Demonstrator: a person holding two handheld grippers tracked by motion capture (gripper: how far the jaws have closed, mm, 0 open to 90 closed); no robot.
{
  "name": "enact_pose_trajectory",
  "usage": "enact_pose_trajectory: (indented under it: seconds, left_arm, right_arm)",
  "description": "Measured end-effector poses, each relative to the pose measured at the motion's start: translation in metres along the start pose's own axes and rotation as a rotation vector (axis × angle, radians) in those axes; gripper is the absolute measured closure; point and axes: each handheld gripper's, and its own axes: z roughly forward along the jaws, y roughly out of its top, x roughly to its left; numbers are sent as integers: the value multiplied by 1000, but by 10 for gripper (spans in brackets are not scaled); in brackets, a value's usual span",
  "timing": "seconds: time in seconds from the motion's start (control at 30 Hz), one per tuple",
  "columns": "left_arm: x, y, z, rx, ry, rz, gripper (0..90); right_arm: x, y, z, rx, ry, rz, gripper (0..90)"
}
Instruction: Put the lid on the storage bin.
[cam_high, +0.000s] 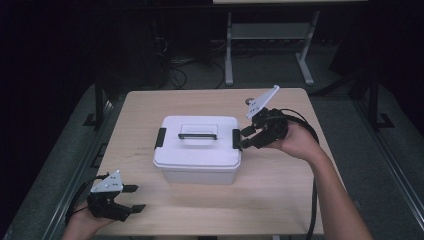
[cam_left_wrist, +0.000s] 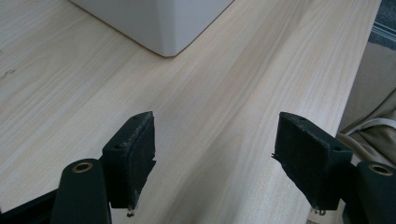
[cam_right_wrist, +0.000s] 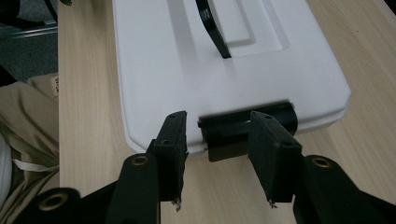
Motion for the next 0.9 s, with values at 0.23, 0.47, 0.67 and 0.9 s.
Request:
enact_pose_trajectory:
  seconds: [0.23,0.47,0.67,0.9]
  left_arm:
    - [0,0,0,2,0,-1,286]
    - [0,0,1,4,2,-1,284]
    - [0,-1,1,1,4,-5,284]
    - [0,0,2,8,5,4,281]
  right_arm:
    - [0,-9,-2,0,-4,16,554]
    - [1,-19,-3,3,-2,36,546]
    - [2,-27,-4,2,-5,41,538]
    - [4,-39,-2,17,-2,56,531]
